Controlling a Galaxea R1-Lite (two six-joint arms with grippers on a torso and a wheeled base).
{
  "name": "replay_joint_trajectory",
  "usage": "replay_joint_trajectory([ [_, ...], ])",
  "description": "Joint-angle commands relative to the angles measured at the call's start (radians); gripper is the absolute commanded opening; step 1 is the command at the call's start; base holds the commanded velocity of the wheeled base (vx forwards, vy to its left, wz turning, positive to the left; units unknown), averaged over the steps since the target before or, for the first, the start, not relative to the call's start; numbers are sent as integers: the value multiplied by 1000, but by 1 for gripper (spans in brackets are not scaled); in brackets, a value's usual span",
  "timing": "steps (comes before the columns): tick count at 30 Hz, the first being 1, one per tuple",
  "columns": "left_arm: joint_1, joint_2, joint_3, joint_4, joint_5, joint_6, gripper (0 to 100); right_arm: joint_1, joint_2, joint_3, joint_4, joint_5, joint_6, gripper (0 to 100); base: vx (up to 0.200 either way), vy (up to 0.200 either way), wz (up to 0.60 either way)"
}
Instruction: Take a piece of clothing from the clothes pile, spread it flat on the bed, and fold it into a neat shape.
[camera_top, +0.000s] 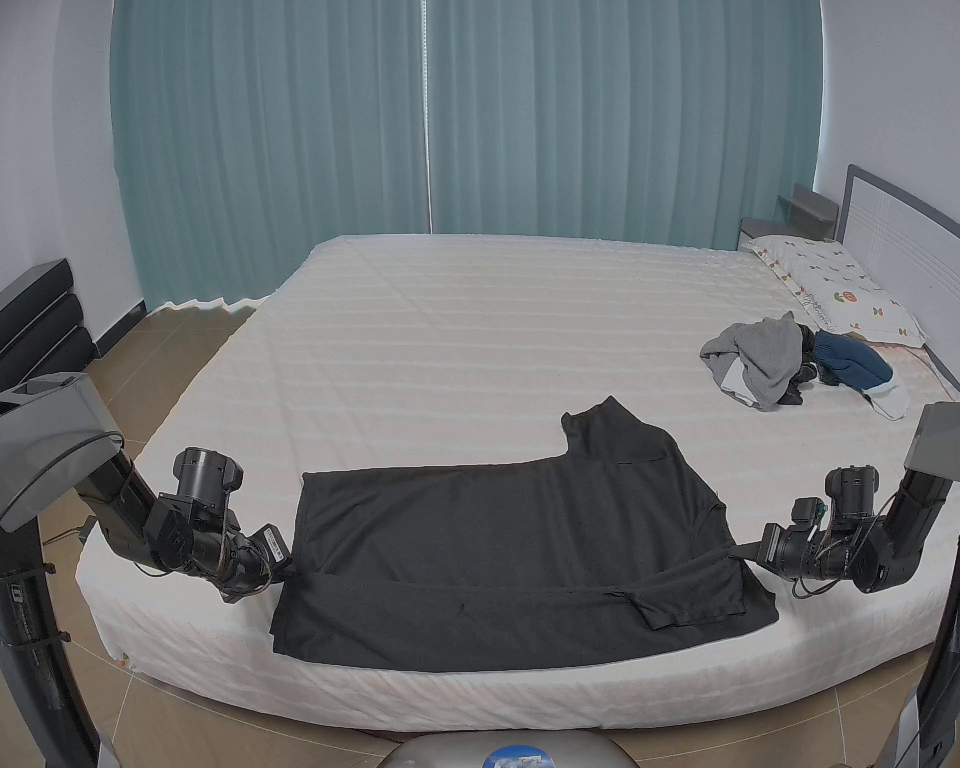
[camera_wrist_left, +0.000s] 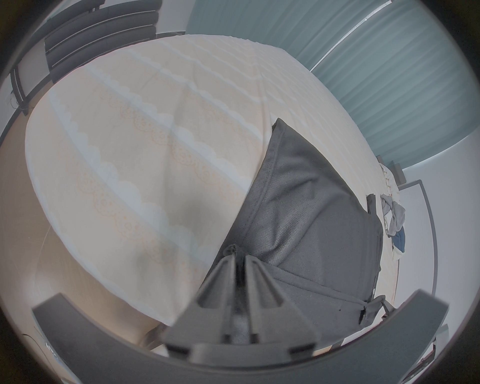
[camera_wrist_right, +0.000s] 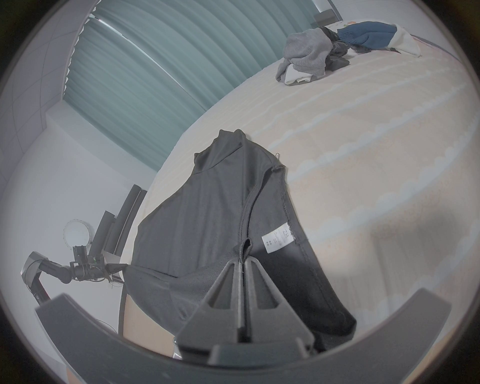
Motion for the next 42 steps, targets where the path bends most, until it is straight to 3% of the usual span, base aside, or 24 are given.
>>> replay_joint_trajectory([
  [1, -2, 5, -3, 0, 0, 0, 100, 6, 16, -13, 0, 1, 1, 100, 0, 0, 0],
  [7, -2, -7, -1, -2, -2, -33, 100, 8, -29, 8, -11, 1, 102, 100, 0, 0, 0],
  [12, 8, -44, 17, -2, -56, -85, 100, 12, -199, 123, 1, -7, 226, 100, 0, 0, 0],
  [17, 34, -47, 65, -38, -163, -97, 100, 149, -323, 287, -11, -139, 412, 100, 0, 0, 0],
  [18, 34, -47, 66, -43, -166, -99, 100, 159, -328, 293, -13, -147, 430, 100, 0, 0, 0],
  [20, 34, -50, 97, -98, -172, -128, 100, 254, -356, 324, -10, -216, 576, 100, 0, 0, 0],
  [22, 35, -48, 115, -152, -180, -148, 100, 314, -359, 333, -5, -259, 664, 100, 0, 0, 0],
  [26, 35, -45, 143, -218, -183, -154, 100, 382, -297, 330, -13, -332, 771, 100, 0, 0, 0],
  [42, 35, -45, 143, -218, -183, -152, 100, 399, -198, 310, -40, -378, 789, 100, 0, 0, 0],
])
